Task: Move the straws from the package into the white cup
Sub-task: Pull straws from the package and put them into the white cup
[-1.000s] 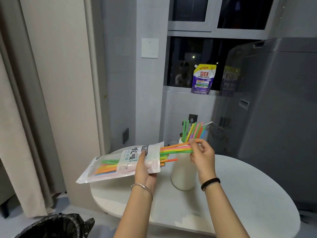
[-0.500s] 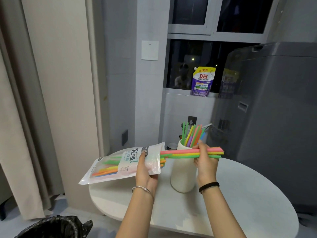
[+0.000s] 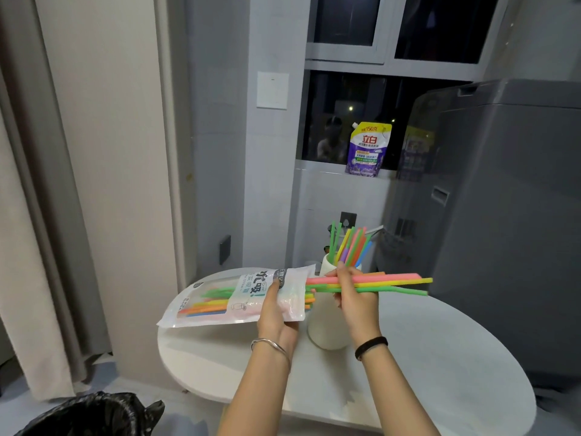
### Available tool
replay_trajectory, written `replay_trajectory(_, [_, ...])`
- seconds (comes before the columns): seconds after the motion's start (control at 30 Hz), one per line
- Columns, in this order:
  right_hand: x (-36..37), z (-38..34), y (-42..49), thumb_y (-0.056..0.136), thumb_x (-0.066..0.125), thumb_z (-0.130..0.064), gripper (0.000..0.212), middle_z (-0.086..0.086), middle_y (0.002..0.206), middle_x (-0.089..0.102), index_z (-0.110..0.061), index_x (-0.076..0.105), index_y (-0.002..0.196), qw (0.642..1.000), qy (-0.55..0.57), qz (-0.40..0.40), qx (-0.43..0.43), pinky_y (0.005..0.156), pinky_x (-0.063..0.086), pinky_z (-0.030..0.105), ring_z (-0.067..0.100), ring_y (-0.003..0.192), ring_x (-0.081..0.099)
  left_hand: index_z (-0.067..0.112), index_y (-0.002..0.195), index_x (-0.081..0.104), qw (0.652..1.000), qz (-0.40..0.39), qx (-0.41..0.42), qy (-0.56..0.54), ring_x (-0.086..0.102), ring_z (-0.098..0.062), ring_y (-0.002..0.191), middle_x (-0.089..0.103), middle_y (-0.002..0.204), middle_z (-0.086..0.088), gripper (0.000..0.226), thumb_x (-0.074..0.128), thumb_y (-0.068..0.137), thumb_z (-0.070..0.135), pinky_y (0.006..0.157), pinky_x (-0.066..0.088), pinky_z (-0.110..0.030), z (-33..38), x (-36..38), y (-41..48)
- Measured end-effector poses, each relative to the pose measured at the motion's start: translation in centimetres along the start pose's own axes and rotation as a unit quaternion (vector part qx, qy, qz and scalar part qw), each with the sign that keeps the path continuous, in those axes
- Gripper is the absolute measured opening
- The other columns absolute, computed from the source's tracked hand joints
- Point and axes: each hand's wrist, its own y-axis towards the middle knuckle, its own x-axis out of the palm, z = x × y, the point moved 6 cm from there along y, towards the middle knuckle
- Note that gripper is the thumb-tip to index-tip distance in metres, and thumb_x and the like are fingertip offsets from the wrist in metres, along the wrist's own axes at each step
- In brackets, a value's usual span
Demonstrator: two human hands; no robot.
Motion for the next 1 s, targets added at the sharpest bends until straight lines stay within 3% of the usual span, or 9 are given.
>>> replay_trajectory(0.17, [-2.9,-2.6,1.8,0.092,0.052,-0.028,0.043,-0.009,0.047,0.054,-0.022,0.057,0.05,0.996,0.036,0.076,-0.041,0.06,0.042,0.029,0.01,0.054,0.052,0.008,0.136,0.048,1.0,0.002,0.005,-0.005,0.069,-0.022,0.053,0.068,0.092,-0.015,0.041,0.053,0.097,0.017,0.038,0.052,-0.022,0.7,-0.3,0.3])
replay_trajectory(0.3, [-4.8,-5.9,3.7,0.092,0.051,-0.029,0.041,-0.008,0.051,0.058,-0.02,0.057,0.053,0.99,0.027,0.1,-0.092,0.065,0.045,0.03,0.007,0.055,0.054,-0.001,0.118,0.054,0.999,-0.032,0.001,0.032,0.068,-0.023,0.047,0.073,0.065,-0.019,0.03,0.047,0.099,0.021,0.039,0.05,-0.019,1.0,0.1,0.5])
replay_trajectory(0.4, [-6.0,-7.8,5.3,0.093,0.048,-0.026,0.041,-0.008,0.05,0.059,-0.017,0.055,0.054,0.99,0.025,0.098,-0.096,0.063,0.045,0.029,0.011,0.057,0.054,-0.001,0.133,0.051,1.0,-0.015,-0.001,0.021,0.069,-0.026,0.063,0.072,0.091,-0.02,0.041,0.051,0.097,0.019,0.042,0.054,-0.022,0.8,0.0,0.6])
replay_trajectory(0.53, [-7.4,-9.8,6.6,0.095,0.046,-0.028,0.043,-0.004,0.058,0.056,-0.016,0.055,0.055,0.985,-0.004,0.116,-0.129,0.056,0.045,0.018,-0.001,0.052,0.056,0.01,0.134,0.051,1.0,0.015,0.007,-0.005,0.068,-0.015,0.044,0.072,0.075,-0.007,0.04,0.057,0.095,0.014,0.038,0.053,-0.023,0.6,-0.3,0.5])
replay_trajectory(0.63, [-7.6,-11.1,7.3,0.096,0.045,-0.029,0.044,-0.004,0.059,0.056,-0.015,0.055,0.055,0.98,-0.009,0.121,-0.156,0.047,0.042,0.004,-0.008,0.048,0.056,0.015,0.128,0.051,1.0,0.024,0.01,-0.004,0.068,-0.013,0.043,0.071,0.077,-0.006,0.035,0.057,0.094,0.014,0.038,0.053,-0.025,0.5,-0.3,0.5])
replay_trajectory(0.73, [-7.4,-11.8,7.9,0.096,0.043,-0.029,0.045,-0.005,0.058,0.055,-0.015,0.055,0.056,0.977,-0.031,0.117,-0.177,0.045,0.041,0.002,-0.008,0.049,0.057,0.014,0.129,0.051,1.0,0.018,0.011,0.007,0.07,-0.019,0.054,0.072,0.088,-0.009,0.036,0.058,0.094,0.014,0.043,0.056,-0.029,0.5,-0.3,0.4])
replay_trajectory(0.9, [-5.3,-11.4,8.6,0.096,0.043,-0.032,0.044,-0.005,0.053,0.057,-0.018,0.055,0.056,0.972,-0.124,0.067,-0.186,0.042,0.042,0.007,-0.004,0.047,0.059,0.017,0.121,0.052,1.0,0.017,0.013,0.002,0.069,-0.016,0.05,0.073,0.067,-0.003,0.029,0.058,0.093,0.013,0.041,0.056,-0.027,0.7,-0.3,0.5])
replay_trajectory(1.0, [-3.7,-10.0,9.1,0.095,0.044,-0.035,0.044,-0.006,0.055,0.059,-0.021,0.056,0.054,0.967,-0.191,0.019,-0.166,0.051,0.046,0.021,0.006,0.052,0.059,0.014,0.116,0.053,1.0,0.006,0.013,0.019,0.067,-0.015,0.041,0.071,0.054,-0.001,0.022,0.056,0.094,0.015,0.038,0.052,-0.023,1.0,-0.2,0.8])
